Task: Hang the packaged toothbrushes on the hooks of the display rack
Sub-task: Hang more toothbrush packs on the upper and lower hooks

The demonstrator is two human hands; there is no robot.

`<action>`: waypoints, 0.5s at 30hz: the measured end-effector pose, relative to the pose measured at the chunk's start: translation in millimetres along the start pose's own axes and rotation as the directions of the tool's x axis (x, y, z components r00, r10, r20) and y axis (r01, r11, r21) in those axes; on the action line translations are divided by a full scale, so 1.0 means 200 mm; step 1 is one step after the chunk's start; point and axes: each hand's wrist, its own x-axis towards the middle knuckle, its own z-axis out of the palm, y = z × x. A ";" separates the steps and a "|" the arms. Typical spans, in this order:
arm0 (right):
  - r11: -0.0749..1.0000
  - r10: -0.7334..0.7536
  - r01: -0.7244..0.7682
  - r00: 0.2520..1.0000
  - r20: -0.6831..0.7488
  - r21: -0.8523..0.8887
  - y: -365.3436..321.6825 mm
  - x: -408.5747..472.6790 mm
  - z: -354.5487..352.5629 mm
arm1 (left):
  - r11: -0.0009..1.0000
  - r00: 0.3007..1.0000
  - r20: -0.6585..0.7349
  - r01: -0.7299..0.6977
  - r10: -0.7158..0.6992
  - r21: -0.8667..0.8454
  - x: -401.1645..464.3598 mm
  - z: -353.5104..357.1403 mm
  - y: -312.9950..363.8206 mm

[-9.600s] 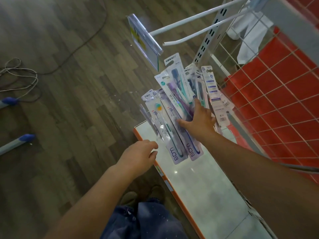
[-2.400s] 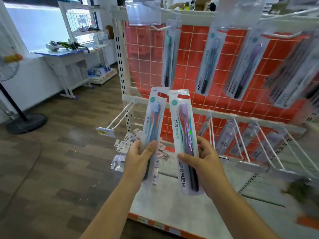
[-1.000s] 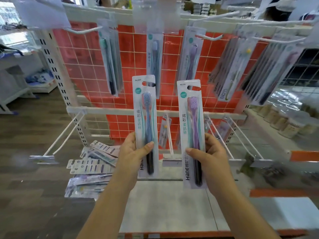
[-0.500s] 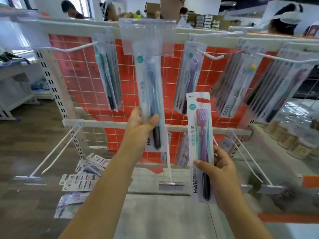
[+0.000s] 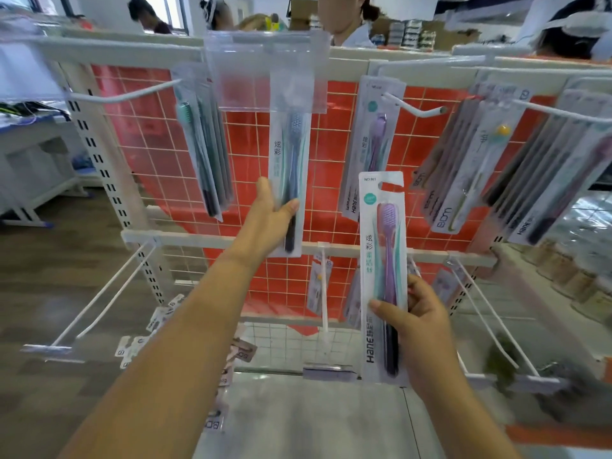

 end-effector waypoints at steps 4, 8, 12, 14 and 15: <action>0.999 0.007 -0.008 1.000 0.007 0.033 -0.01 0.01 -0.01 | 0.999 0.998 0.040 0.046 -0.047 0.019 0.11 0.02 0.01; 0.999 0.016 -0.016 1.000 0.001 0.052 -0.01 -0.01 -0.04 | 0.998 0.997 0.067 0.051 -0.048 -0.035 0.15 0.03 0.00; 0.998 0.013 -0.012 1.000 -0.012 0.065 -0.01 -0.04 -0.06 | 0.987 0.981 0.145 0.111 -0.127 0.114 0.10 0.03 -0.13; 0.997 0.001 0.000 1.000 -0.019 0.072 -0.01 -0.05 -0.08 | 0.936 0.951 0.213 0.150 -0.225 0.317 0.04 0.04 -0.23; 0.997 -0.004 0.006 1.000 -0.022 0.077 -0.01 -0.06 -0.09 | 0.885 0.932 0.247 0.132 -0.264 0.446 0.01 0.05 -0.28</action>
